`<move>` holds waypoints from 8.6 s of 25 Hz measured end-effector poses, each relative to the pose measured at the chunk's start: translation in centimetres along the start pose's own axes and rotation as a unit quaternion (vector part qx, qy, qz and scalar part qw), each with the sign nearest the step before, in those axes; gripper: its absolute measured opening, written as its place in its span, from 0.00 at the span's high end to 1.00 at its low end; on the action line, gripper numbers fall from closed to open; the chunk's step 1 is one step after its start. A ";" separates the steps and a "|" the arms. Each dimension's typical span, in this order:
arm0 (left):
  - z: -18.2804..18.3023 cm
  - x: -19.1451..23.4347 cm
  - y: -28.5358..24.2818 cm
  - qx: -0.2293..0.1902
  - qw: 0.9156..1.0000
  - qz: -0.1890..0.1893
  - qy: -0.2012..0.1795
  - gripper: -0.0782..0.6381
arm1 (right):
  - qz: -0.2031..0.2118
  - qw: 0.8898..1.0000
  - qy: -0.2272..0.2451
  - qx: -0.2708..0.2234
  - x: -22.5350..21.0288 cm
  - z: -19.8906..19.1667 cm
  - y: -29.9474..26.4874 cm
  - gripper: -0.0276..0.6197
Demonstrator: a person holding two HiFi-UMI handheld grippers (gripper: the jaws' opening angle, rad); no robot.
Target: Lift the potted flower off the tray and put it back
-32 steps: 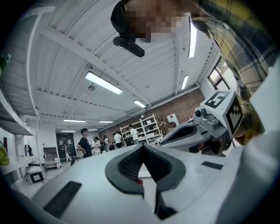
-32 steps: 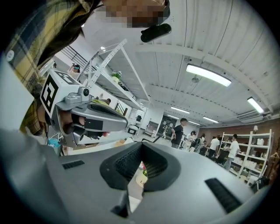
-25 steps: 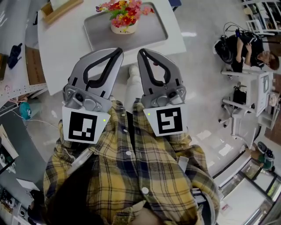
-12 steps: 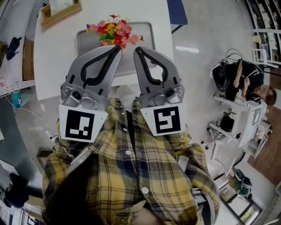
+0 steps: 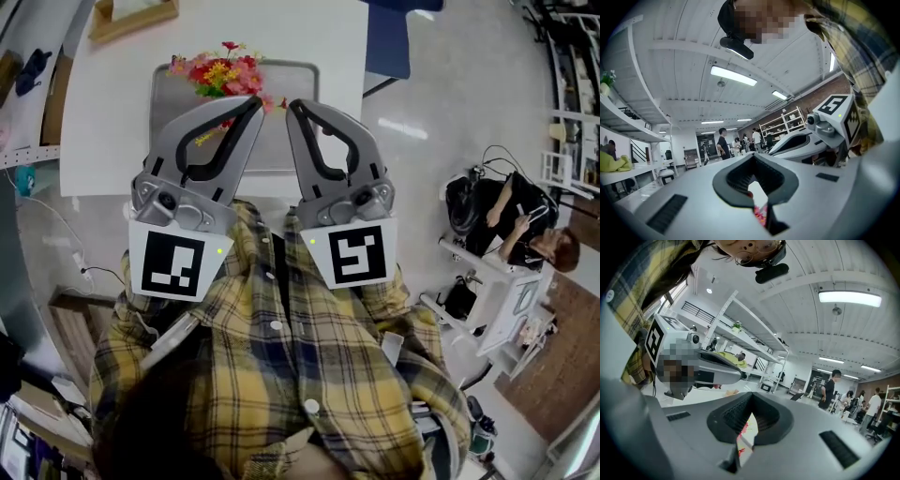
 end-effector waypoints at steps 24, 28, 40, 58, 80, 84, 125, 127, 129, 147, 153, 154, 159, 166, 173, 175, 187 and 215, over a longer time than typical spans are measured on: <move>-2.9 3.8 5.4 0.034 0.998 0.061 -0.002 0.88 | 0.051 0.999 -0.002 0.005 4.0 -0.4 -3.5 0.96; -4.1 4.0 6.4 0.035 0.997 0.059 0.020 0.88 | 0.057 0.998 -0.006 0.030 5.7 -1.7 -3.6 0.96; -10.4 2.8 7.6 0.080 0.995 0.043 0.050 0.88 | 0.068 0.994 -0.034 0.080 7.1 -7.5 -3.1 0.96; -19.0 1.2 8.3 0.169 0.980 -0.028 0.105 0.72 | 0.153 0.973 -0.063 0.163 8.8 -15.1 -4.2 0.76; -26.1 1.7 4.5 0.233 0.953 -0.148 0.130 0.39 | 0.204 0.954 -0.095 0.196 8.4 -20.1 -7.4 0.45; -26.6 1.9 3.7 0.232 0.950 -0.163 0.133 0.39 | 0.208 0.954 -0.101 0.189 8.0 -20.4 -7.8 0.44; -27.2 1.1 1.6 0.235 0.926 -0.268 0.126 0.40 | 0.277 0.941 -0.083 0.177 8.0 -21.3 -8.5 0.44; -27.0 1.0 1.5 0.234 0.926 -0.268 0.125 0.40 | 0.277 0.941 -0.082 0.177 7.9 -21.1 -8.4 0.44; -26.7 1.1 1.5 0.233 0.927 -0.268 0.123 0.39 | 0.275 0.942 -0.082 0.177 7.8 -20.9 -8.4 0.43; -27.9 2.2 1.7 0.225 0.924 -0.277 0.139 0.36 | 0.277 0.940 -0.081 0.184 8.2 -21.6 -8.9 0.43; -27.7 2.0 0.9 0.223 0.909 -0.323 0.140 0.36 | 0.280 0.938 -0.082 0.186 8.1 -21.5 -8.9 0.43; -27.7 2.0 0.8 0.222 0.907 -0.329 0.138 0.35 | 0.280 0.938 -0.083 0.186 8.1 -21.5 -8.9 0.43; -27.5 2.1 0.7 0.221 0.905 -0.339 0.132 0.35 | 0.281 0.939 -0.085 0.180 8.0 -21.2 -8.9 0.43; -27.6 2.2 0.8 0.224 0.905 -0.337 0.127 0.35 | 0.285 0.938 -0.083 0.179 8.3 -21.5 -9.3 0.42; -26.9 1.8 0.2 0.225 0.904 -0.340 0.128 0.35 | 0.291 0.936 -0.088 0.176 7.9 -21.2 -9.0 0.41; -26.5 1.4 0.0 0.222 0.905 -0.338 0.131 0.35 | 0.290 0.938 -0.091 0.169 7.4 -21.0 -8.6 0.41; -21.5 2.9 -0.3 0.201 0.915 -0.336 0.099 0.35 | 0.292 0.944 -0.048 0.147 6.0 -16.1 -8.6 0.39; -8.6 3.9 1.8 0.125 0.953 -0.270 0.055 0.34 | 0.279 0.957 0.027 0.079 3.4 -4.0 -4.7 0.39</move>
Point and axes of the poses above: the fingertips, and each gripper's own axes: y backward along the fingers, x to its left, z out of its top, the point moved 4 cm from there along y, backward along the fingers, and after that the axes turned 4 degrees about -x, right-handed, at the moved point
